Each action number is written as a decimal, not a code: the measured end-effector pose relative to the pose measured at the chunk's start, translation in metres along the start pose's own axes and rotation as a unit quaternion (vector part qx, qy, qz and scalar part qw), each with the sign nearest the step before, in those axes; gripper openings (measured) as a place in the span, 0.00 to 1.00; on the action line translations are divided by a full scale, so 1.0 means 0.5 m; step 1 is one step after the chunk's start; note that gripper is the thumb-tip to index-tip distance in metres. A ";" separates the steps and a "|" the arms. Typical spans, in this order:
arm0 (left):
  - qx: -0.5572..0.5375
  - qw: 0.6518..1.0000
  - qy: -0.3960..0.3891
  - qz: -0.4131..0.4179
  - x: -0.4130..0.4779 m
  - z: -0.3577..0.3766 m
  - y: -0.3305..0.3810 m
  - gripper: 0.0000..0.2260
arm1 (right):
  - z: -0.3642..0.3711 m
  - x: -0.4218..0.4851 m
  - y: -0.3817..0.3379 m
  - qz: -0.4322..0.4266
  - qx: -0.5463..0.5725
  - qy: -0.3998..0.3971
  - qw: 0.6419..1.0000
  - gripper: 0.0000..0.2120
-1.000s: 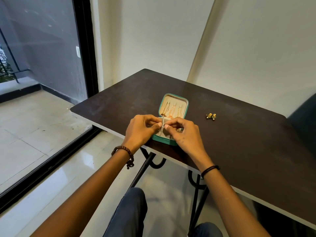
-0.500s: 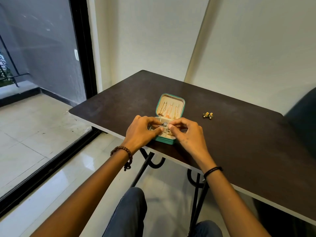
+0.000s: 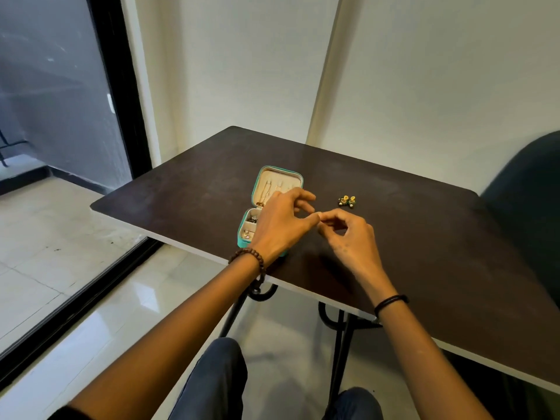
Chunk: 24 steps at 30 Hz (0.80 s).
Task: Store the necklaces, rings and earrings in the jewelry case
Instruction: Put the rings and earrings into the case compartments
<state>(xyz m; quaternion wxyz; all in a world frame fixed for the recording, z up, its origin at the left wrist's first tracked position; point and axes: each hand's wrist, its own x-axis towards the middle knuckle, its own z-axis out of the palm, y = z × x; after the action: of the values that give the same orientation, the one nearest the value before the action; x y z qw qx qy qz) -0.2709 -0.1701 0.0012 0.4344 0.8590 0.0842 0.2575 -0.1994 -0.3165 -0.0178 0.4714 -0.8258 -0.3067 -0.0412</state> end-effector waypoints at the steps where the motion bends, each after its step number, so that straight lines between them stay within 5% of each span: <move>1: -0.015 1.000 -0.002 0.001 0.008 0.017 0.013 0.14 | -0.013 0.004 0.012 0.009 -0.010 0.001 1.000 0.05; 7: -0.067 0.997 -0.035 -0.034 0.048 0.123 0.046 0.11 | -0.076 0.041 0.096 0.093 -0.055 0.035 0.994 0.05; 14: 0.008 0.992 -0.037 -0.124 0.118 0.233 0.010 0.17 | -0.093 0.094 0.174 0.176 -0.011 0.097 0.980 0.07; 24: 0.103 0.989 -0.009 -0.103 0.224 0.302 -0.017 0.20 | -0.066 0.185 0.225 0.147 -0.003 0.151 0.978 0.11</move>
<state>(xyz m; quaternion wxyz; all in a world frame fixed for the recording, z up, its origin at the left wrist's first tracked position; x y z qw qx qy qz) -0.0971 -0.2298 -0.0382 0.3682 0.8884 0.1942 0.1937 -0.0558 -0.3410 -0.0513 0.5108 -0.8474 -0.1073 -0.0971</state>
